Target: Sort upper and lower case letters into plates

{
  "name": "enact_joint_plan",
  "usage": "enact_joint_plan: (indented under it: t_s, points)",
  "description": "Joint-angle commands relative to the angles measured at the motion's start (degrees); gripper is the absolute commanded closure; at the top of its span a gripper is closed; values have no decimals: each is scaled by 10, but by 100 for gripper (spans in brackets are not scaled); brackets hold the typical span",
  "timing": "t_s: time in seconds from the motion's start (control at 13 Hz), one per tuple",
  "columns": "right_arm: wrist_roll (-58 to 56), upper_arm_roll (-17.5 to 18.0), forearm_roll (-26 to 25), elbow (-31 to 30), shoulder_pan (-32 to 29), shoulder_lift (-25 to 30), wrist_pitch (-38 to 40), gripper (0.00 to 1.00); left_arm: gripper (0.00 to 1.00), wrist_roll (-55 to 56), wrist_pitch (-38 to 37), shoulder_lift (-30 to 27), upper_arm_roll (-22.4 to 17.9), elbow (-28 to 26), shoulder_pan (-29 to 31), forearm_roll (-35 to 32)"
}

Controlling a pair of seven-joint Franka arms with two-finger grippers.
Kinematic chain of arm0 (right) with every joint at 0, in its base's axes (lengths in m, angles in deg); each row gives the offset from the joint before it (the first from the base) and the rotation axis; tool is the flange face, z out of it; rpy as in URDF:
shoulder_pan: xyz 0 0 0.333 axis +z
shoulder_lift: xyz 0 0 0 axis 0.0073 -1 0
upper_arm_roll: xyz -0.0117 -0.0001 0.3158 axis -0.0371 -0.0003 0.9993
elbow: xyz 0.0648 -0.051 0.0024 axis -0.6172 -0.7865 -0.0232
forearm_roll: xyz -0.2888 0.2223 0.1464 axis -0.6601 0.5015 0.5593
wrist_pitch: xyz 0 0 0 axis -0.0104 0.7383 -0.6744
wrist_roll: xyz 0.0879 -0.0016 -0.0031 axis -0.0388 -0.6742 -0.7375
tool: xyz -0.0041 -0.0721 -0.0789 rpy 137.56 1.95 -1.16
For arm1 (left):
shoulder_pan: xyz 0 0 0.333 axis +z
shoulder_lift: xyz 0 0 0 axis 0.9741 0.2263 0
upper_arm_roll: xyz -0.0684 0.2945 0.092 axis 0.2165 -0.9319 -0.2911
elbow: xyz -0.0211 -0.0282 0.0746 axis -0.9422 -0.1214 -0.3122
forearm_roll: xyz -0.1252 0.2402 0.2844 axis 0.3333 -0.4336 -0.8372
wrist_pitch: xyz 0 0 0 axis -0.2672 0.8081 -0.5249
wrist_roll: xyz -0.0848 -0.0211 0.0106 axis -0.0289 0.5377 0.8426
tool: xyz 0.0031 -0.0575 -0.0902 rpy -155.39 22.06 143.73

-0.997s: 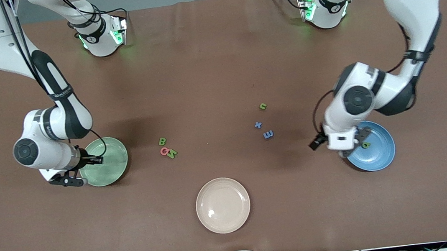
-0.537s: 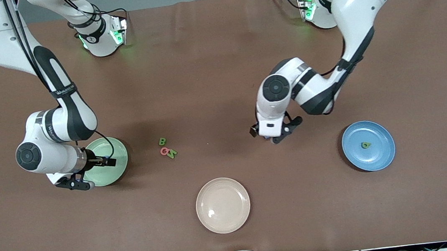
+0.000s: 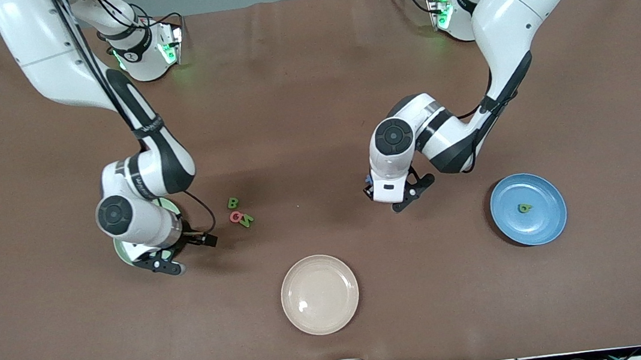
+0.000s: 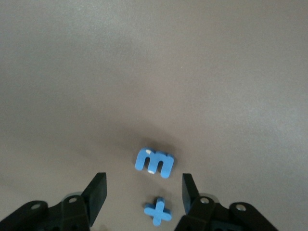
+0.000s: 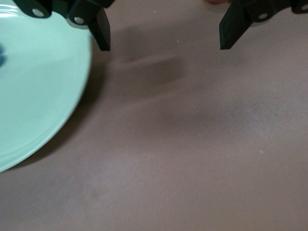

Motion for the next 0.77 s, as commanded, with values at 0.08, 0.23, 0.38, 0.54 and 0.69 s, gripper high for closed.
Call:
enact_joint_plan:
  t_s: [0.08,0.23,0.38,0.54,0.69]
  points:
    - [49,-6,1,-13,35,8,-8,0,29,-5,16,16,1,7,-2,-13]
    - [49,-6,0,-37,34,8,-29,0,29,-5,23,26,-2,7,-2,-24]
    - [50,-6,1,-62,42,8,-56,0,31,-5,33,32,-9,7,-2,-27]
    - [70,-6,1,-73,54,9,-66,0,32,-4,35,36,-14,8,-3,-33]
    - [102,-6,0,-78,75,10,-67,0,36,-4,42,38,-14,8,-2,-33]
